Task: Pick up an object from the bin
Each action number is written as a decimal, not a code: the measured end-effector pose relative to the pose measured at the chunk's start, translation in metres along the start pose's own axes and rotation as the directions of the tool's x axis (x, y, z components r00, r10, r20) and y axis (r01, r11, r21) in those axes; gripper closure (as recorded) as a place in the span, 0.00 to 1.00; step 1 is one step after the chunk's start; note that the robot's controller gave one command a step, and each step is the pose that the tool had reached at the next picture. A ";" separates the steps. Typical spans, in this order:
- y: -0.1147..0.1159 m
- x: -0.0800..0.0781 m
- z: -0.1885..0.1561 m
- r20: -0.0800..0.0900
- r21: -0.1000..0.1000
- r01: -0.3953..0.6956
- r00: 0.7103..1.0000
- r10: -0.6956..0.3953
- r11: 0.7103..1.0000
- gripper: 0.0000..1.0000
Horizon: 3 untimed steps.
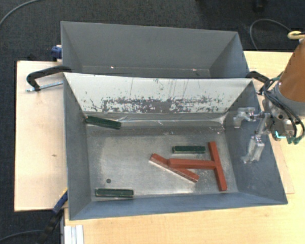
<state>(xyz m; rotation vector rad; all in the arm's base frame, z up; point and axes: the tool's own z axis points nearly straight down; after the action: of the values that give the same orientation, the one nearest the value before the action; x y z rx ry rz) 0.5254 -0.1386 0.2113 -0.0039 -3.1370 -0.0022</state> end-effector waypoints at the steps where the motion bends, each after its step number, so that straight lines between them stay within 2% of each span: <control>1: 0.059 -0.012 0.086 0.002 -0.001 0.334 0.943 -0.334 0.943 0.00; 2: 0.083 0.001 0.141 0.005 -0.001 0.151 0.989 -0.151 0.989 0.00; 3: 0.047 0.008 0.140 0.008 0.009 0.720 0.694 -0.720 0.694 0.00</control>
Offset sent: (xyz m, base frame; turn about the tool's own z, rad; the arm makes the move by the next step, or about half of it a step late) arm 0.0121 0.0565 -0.0853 -0.3403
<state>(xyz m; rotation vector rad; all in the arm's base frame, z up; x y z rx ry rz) 0.5174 -0.0917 0.0713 1.2273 -2.8994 0.0036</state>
